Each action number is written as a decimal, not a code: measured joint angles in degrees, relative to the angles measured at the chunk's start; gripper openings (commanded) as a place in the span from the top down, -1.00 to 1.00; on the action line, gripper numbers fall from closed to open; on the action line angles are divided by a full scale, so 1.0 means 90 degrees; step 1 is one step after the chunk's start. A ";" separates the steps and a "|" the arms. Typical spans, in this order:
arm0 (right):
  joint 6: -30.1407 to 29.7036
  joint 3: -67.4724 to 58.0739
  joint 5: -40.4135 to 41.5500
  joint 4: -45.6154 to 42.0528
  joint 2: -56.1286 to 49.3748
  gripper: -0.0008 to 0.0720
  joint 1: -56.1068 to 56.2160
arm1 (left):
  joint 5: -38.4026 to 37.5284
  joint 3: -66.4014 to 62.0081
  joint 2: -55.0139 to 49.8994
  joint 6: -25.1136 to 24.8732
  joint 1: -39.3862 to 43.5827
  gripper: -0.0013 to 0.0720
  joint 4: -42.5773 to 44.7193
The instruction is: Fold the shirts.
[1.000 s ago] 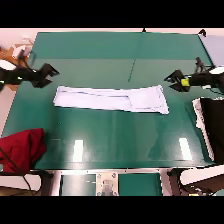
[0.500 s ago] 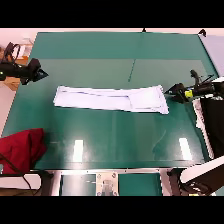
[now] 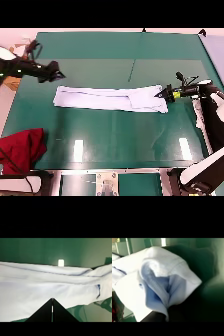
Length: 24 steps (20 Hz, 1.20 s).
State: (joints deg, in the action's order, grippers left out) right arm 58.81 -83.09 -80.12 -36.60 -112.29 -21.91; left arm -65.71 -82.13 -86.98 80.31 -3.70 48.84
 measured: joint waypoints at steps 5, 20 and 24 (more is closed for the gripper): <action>0.0425 -0.0911 -0.0658 -0.0041 0.0342 0.92 0.0075 | 0.0911 0.0012 -0.0391 -0.0187 0.1413 0.90 0.0000; 0.1591 -0.2803 -0.2273 -0.0172 0.2025 0.92 0.0765 | 0.2827 -0.2535 -0.4034 -0.0002 0.4391 0.90 -0.1304; 0.1778 -0.2832 -0.2319 -0.0311 0.2067 0.92 0.0814 | 0.2446 -0.2832 -0.4133 0.0044 0.4248 0.90 -0.1433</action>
State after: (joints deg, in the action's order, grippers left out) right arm 74.81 -108.57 -100.99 -39.40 -93.69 -14.59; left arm -43.70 -107.61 -124.18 80.71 34.52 35.94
